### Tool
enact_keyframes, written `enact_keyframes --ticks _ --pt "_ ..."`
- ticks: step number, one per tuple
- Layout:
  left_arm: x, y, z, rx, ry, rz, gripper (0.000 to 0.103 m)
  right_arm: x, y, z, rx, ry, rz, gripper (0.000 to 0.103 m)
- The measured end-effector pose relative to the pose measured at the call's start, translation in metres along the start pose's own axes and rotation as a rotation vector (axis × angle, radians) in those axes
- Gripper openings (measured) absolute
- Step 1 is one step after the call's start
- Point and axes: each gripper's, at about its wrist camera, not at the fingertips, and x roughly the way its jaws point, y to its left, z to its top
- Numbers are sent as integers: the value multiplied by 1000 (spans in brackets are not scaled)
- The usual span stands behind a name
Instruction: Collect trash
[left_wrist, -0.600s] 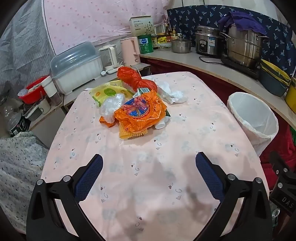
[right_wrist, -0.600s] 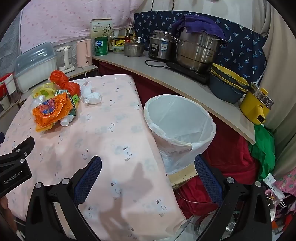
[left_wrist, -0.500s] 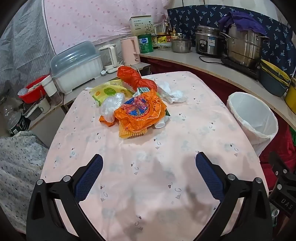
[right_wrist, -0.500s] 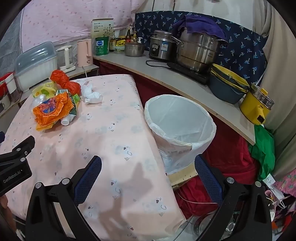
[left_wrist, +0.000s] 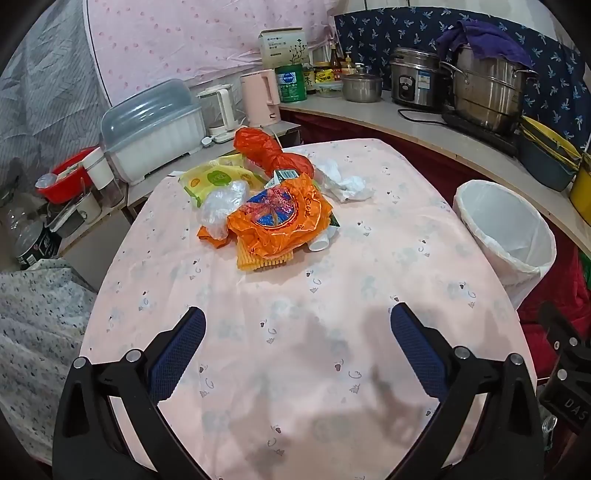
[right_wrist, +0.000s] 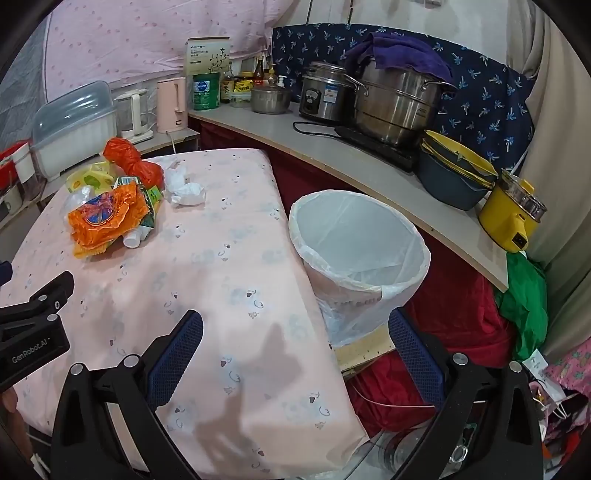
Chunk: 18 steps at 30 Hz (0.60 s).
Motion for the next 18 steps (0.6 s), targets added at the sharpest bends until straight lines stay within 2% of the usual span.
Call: enact_keyframes --ticks 18 --pt "1 -1 -1 0 2 -1 96 -3 1 1 -3 2 2 96"
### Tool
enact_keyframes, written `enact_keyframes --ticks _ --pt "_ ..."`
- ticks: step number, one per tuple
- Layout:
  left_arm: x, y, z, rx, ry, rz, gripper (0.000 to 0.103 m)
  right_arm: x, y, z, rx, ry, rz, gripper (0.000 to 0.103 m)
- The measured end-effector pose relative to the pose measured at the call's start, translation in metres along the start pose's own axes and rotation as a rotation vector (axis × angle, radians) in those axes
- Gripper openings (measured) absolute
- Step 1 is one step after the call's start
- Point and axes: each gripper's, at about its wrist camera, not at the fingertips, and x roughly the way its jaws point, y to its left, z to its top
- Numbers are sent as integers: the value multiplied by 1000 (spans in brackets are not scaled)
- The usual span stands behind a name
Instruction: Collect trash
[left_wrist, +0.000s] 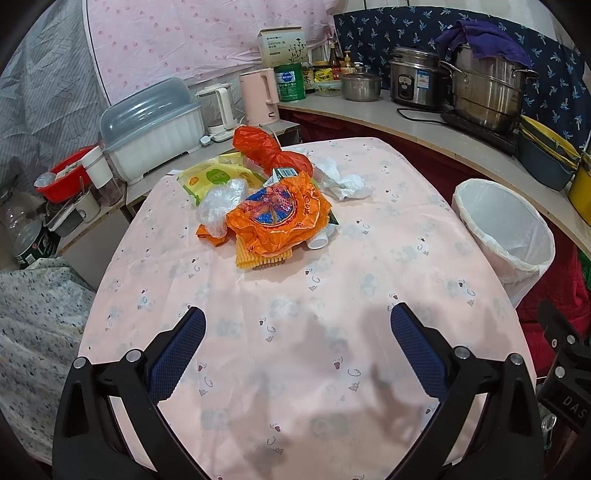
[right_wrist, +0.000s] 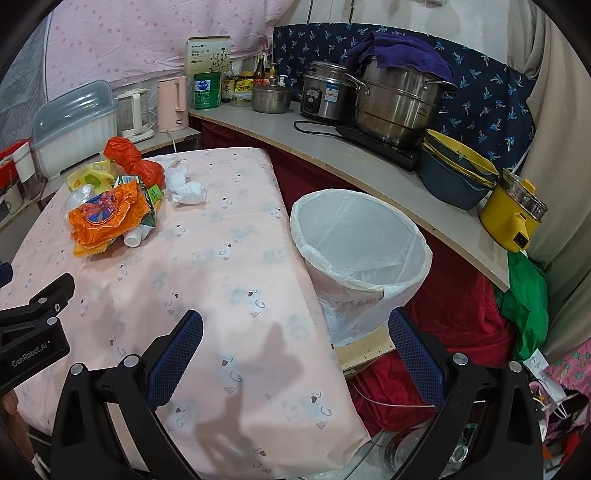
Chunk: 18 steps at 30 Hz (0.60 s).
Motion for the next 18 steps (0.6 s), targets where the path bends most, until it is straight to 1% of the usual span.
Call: enact_keyframes --ticks 18 --pt "2 2 -2 -1 4 -4 96 0 1 0 -2 -1 -1 96"
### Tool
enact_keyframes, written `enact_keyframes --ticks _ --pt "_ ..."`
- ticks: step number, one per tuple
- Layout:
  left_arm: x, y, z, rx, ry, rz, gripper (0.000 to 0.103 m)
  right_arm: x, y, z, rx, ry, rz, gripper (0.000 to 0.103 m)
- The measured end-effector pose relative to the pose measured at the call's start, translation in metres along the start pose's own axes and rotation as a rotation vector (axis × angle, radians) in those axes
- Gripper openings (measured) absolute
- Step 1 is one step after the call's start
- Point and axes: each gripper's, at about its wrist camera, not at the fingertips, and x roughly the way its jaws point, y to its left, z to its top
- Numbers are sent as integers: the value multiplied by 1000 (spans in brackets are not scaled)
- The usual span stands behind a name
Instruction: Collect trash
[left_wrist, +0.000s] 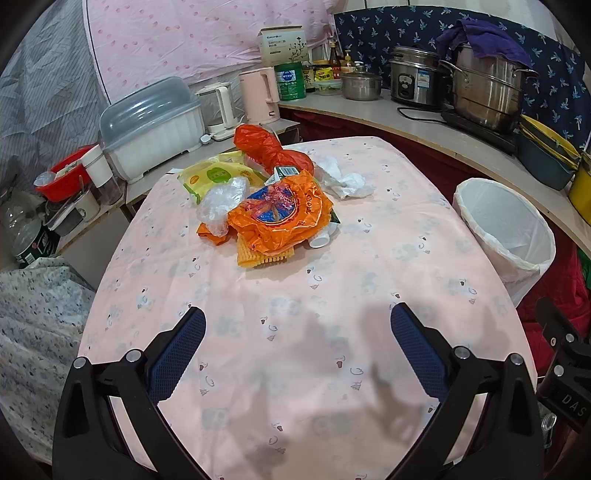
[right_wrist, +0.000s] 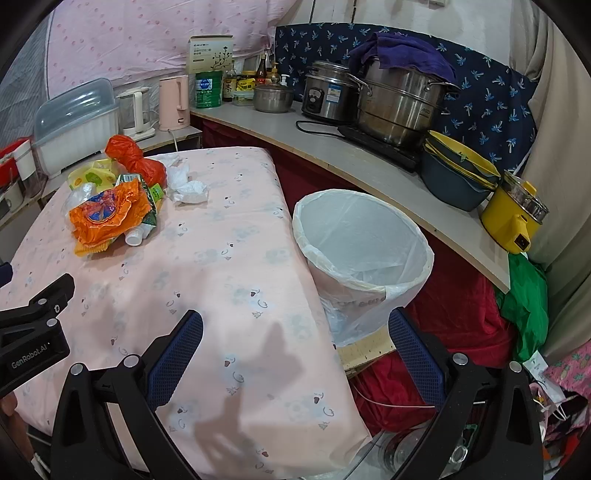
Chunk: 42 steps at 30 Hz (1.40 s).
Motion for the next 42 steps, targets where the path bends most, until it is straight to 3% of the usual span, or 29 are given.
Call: enact_keyframes --ticks 42 --pt "0 3 0 -5 2 0 96 1 10 0 -15 -5 -1 96"
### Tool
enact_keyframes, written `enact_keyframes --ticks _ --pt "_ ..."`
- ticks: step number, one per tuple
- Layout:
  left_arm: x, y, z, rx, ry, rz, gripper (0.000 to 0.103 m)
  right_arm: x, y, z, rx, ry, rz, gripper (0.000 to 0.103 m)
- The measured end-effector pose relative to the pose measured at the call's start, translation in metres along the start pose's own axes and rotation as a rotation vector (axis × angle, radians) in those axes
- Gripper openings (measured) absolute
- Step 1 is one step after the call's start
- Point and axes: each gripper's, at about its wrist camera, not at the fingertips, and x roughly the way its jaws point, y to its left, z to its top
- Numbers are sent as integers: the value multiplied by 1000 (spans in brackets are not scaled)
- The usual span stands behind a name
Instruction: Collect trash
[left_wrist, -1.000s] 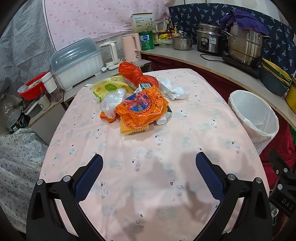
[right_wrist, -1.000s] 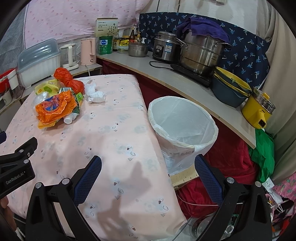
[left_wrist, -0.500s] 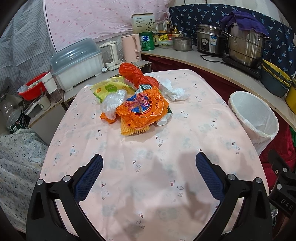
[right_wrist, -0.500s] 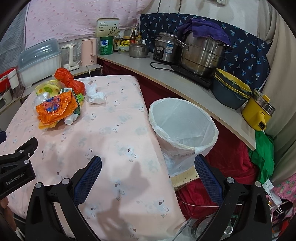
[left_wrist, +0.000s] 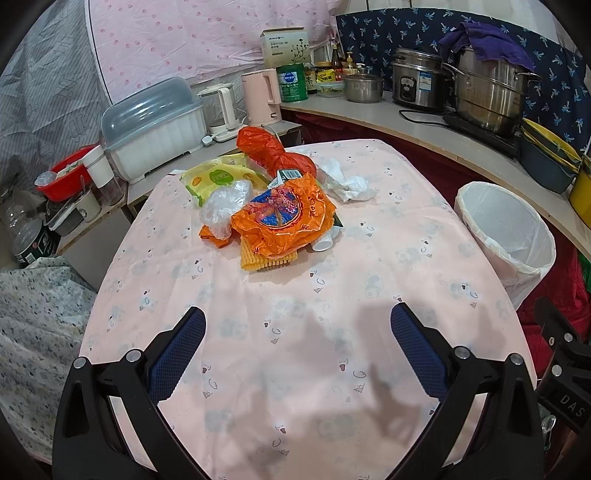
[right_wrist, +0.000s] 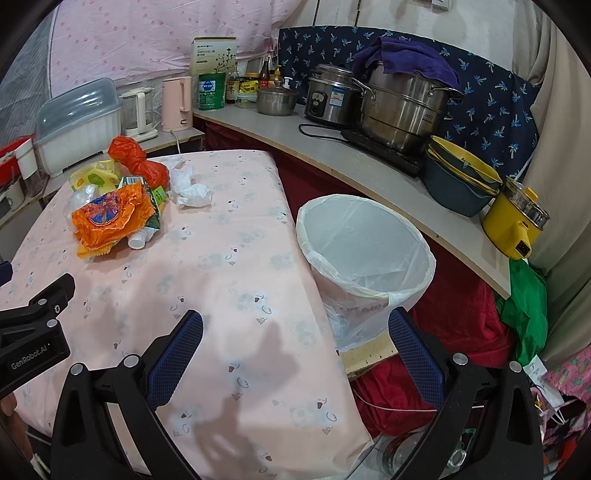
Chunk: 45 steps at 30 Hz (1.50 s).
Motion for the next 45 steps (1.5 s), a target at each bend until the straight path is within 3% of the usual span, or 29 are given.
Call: enact_keyframes --ticks 23,45 --pt "6 8 9 0 6 -8 96 7 0 7 10 2 -1 96" --pt "62 81 59 -120 33 14 96 59 50 69 -2 16 50 96"
